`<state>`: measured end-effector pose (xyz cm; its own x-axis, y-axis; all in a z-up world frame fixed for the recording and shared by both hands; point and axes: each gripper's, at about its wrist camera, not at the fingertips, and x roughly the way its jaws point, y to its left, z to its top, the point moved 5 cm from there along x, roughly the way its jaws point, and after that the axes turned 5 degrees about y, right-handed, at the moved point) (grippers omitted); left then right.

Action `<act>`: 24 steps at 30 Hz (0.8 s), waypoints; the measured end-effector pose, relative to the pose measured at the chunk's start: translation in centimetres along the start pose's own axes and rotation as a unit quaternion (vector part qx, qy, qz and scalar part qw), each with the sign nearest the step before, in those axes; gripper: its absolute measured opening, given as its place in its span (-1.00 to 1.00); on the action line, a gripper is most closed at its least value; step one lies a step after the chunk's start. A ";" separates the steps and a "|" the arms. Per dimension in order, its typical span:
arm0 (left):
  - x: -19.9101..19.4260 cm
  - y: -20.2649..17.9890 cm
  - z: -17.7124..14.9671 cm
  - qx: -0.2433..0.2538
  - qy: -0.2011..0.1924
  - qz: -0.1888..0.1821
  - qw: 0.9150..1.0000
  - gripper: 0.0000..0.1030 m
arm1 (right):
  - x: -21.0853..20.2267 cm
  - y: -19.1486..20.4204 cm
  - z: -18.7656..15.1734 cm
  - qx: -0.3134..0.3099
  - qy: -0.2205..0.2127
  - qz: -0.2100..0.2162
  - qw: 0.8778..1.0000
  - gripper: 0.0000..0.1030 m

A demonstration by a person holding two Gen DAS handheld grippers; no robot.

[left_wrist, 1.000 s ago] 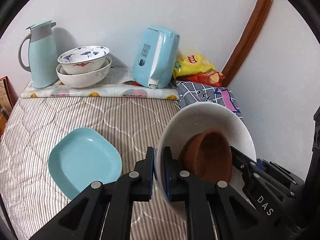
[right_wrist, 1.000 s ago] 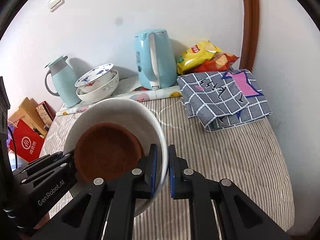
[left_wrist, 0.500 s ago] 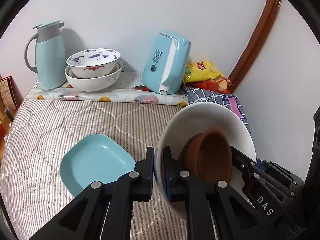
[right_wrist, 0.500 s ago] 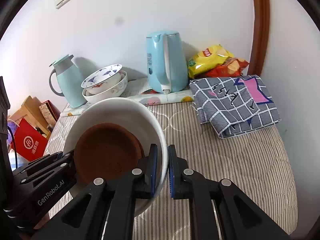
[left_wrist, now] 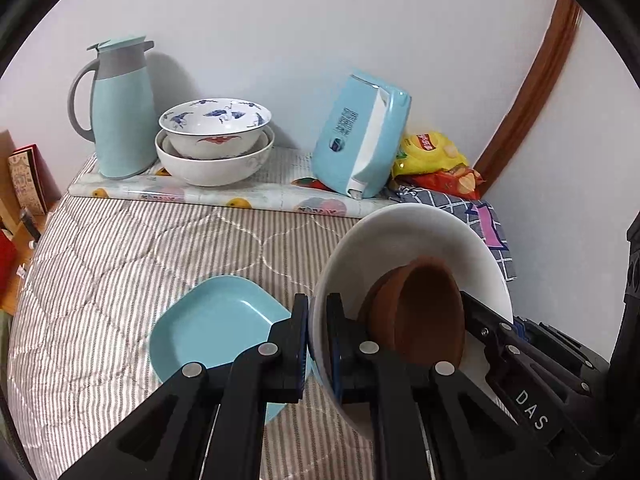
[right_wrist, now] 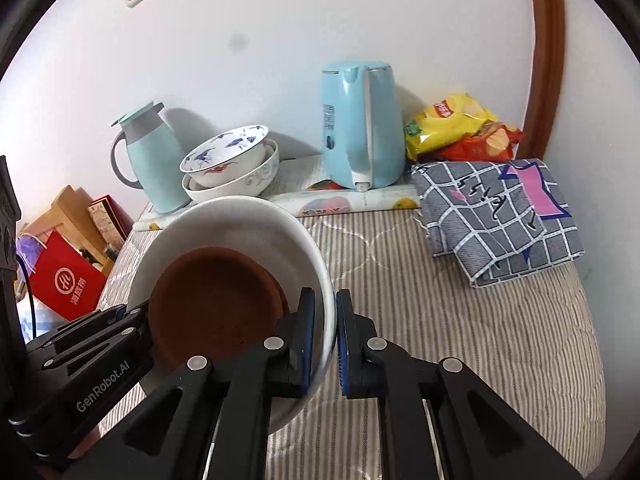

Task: Organize plates and bowls
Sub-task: 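Lower the white bowl onto the blue plate stack with the left tool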

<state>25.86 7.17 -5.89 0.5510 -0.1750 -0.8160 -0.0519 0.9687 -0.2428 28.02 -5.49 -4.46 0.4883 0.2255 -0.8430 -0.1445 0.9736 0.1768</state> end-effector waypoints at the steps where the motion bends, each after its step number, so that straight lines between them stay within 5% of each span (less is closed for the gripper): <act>1: 0.0 0.2 0.0 -0.001 0.000 0.000 1.000 -0.81 | 0.1 0.1 0.0 0.000 0.000 0.001 1.000 -0.80; 24: 1.1 3.9 1.0 -0.019 0.009 0.015 1.000 -0.81 | 3.4 3.1 0.9 -0.012 0.014 0.018 1.000 -0.80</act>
<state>27.14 10.97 -7.23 0.5344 -0.1497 -0.8319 -0.1005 0.9660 -0.2384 30.02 -1.71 -6.33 0.4582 0.2582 -0.8505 -0.1817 0.9639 0.1948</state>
